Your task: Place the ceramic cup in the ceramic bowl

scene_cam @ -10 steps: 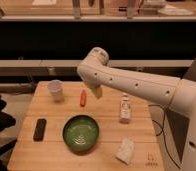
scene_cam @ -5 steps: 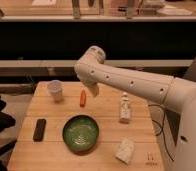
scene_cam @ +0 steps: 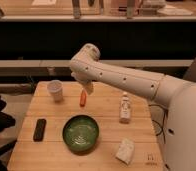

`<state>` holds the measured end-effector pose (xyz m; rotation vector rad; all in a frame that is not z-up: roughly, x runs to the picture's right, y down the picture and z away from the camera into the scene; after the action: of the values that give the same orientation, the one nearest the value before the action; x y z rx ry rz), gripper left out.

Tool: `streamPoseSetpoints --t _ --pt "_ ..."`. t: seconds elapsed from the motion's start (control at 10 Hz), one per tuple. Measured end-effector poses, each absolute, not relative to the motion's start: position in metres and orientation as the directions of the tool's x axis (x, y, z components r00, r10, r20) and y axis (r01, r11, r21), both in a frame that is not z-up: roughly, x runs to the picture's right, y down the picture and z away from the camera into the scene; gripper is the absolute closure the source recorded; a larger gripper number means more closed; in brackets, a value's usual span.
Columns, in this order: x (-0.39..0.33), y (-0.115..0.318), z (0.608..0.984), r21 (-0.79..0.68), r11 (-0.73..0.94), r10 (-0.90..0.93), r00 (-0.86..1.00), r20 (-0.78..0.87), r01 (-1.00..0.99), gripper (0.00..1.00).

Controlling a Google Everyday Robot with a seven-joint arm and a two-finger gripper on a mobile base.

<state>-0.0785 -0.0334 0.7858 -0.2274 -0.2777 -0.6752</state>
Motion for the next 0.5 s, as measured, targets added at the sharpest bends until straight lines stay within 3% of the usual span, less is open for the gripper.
streamPoseSetpoints --t 0.5 --pt "-0.116 -0.037 0.794 -0.095 0.736 -0.595 0.707 0.381 0.670 0.20"
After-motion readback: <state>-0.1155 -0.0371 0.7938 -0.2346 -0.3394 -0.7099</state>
